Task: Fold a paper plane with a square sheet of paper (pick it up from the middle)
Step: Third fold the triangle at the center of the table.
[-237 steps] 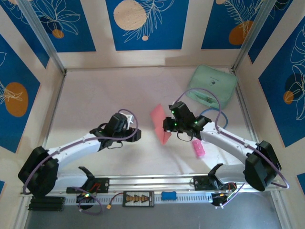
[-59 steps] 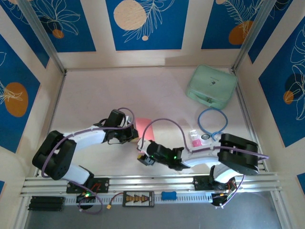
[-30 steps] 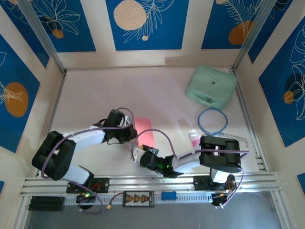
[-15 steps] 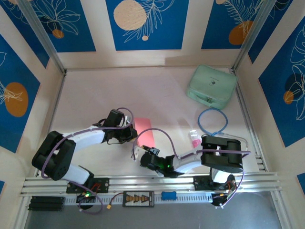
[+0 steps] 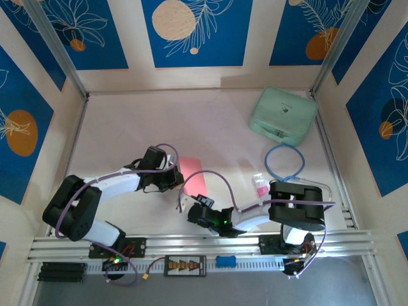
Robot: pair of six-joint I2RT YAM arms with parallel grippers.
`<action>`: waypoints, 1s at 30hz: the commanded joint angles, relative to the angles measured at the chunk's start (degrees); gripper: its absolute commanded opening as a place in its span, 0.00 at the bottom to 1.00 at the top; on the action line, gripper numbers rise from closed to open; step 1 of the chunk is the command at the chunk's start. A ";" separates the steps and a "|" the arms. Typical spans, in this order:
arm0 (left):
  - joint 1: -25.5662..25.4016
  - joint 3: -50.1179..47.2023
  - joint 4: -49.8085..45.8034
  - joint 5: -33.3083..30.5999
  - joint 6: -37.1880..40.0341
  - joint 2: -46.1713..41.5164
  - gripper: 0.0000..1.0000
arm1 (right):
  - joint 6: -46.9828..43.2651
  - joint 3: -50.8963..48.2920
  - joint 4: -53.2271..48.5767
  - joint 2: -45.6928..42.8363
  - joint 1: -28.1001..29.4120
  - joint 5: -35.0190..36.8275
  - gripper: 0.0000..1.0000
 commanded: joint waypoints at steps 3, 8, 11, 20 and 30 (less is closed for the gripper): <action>0.97 -0.10 -3.85 -1.61 0.83 -2.32 0.09 | 3.21 -0.23 -1.45 -2.49 -0.42 -1.06 0.00; 1.86 2.38 -10.62 -5.04 5.20 -5.16 0.30 | 11.62 -0.45 -6.91 -7.02 -3.67 -14.26 0.00; 2.60 5.06 -15.68 -7.57 8.00 -6.44 0.39 | 19.20 0.39 -12.12 -9.93 -8.40 -26.70 0.00; 4.22 12.34 -17.84 -5.18 13.91 -4.65 0.39 | 30.50 1.57 -13.52 -10.34 -18.64 -51.36 0.00; 4.11 17.57 -11.51 5.51 16.54 8.07 0.15 | 38.12 2.04 -7.59 -8.44 -20.84 -57.00 0.00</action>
